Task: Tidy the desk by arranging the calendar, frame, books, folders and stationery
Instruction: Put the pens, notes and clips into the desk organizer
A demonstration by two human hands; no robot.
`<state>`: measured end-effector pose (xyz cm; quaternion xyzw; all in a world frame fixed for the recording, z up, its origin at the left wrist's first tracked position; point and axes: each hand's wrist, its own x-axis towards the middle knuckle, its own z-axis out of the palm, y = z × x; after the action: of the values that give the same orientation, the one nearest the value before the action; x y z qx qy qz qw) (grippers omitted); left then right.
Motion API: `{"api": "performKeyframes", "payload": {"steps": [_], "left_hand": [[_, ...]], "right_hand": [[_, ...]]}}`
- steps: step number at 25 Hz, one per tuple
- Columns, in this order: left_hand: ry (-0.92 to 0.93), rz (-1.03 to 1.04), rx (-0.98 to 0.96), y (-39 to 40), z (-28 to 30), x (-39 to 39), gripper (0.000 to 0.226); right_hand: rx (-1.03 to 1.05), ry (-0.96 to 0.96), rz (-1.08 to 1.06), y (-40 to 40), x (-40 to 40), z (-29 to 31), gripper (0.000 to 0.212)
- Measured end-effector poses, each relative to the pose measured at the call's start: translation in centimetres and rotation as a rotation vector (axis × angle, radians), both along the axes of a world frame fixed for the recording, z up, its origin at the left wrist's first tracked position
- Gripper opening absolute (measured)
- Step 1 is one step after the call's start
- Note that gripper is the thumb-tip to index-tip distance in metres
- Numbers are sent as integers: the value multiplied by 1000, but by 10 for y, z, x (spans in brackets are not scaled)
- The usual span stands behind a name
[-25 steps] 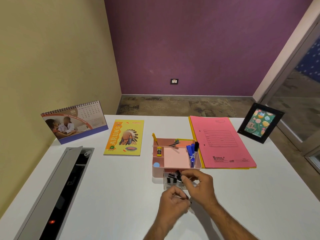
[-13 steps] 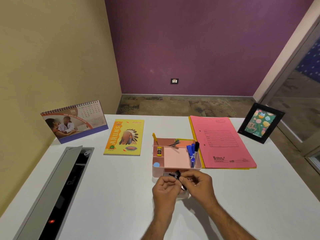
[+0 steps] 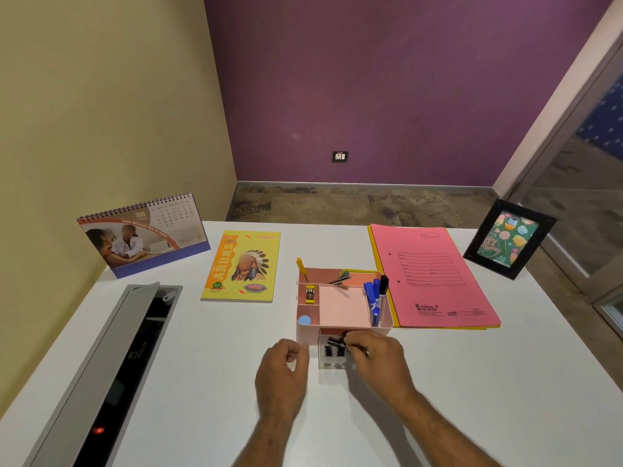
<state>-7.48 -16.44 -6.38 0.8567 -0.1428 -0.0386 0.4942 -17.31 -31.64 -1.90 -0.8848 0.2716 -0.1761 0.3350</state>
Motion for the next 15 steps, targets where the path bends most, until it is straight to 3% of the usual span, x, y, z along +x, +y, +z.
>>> {"api": "performKeyframes", "payload": {"steps": [2,7,11,15], "left_hand": [[-102,-85,197,18,-16,5,8],[-347,-372,721,39,-45,4,64],[-394,-411,769,43,-49,1,76],[-411,-422,835,44,-61,1,78]], "right_hand": [[-73,87,36,4,0,-3,24],[-164,165,136,11,2,-7,33],[-279,156,156,14,0,-4,33],[-344,-12,120,20,-14,-11,20]]}}
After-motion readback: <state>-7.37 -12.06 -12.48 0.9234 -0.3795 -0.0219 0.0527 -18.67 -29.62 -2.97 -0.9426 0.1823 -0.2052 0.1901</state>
